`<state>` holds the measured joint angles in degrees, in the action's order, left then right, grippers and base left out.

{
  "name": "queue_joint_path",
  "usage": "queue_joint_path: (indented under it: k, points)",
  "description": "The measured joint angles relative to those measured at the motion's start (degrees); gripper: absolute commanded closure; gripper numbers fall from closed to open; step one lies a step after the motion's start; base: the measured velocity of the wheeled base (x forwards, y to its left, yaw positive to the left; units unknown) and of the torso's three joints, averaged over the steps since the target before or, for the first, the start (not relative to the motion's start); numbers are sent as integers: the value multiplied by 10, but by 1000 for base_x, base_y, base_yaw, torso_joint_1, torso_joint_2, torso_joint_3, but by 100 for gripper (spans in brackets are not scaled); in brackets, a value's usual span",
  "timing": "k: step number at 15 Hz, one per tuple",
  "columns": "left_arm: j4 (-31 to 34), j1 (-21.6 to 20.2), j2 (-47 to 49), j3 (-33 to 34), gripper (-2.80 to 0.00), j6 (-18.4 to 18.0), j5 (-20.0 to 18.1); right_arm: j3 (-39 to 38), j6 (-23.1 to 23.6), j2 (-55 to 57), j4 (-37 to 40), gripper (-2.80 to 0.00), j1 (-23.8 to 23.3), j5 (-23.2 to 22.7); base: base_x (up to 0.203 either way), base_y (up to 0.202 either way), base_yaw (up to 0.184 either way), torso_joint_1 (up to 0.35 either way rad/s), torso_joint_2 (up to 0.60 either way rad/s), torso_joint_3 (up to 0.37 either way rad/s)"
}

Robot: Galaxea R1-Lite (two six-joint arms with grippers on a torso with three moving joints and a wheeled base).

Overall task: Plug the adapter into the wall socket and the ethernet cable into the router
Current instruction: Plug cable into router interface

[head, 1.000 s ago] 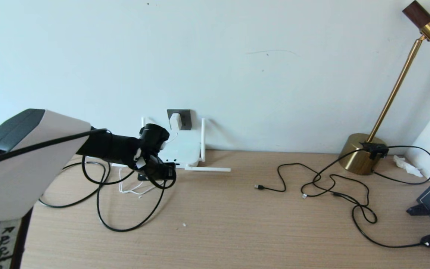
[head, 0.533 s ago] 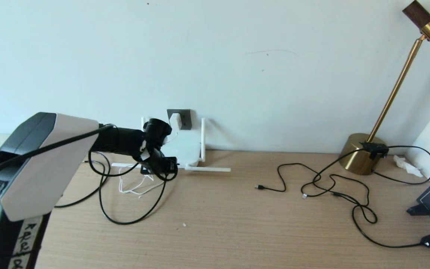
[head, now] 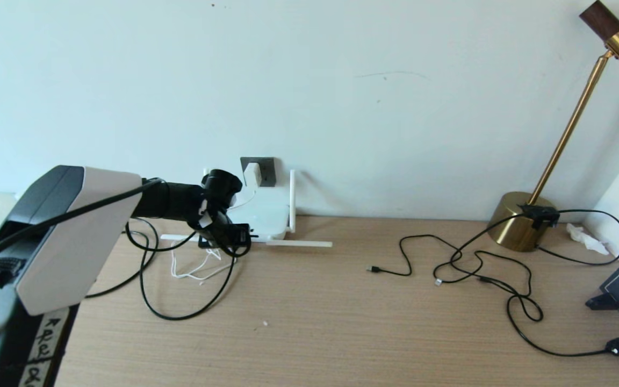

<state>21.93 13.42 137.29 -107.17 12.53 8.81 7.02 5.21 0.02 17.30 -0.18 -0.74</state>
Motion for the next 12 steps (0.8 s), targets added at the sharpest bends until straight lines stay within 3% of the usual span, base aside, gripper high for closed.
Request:
queue_joint_path:
  k: [12]
  points:
    - [1, -1, 5, -11, 0, 0, -14, 0, 0, 0, 0, -280, 0, 0, 0, 0, 0, 0, 0, 0]
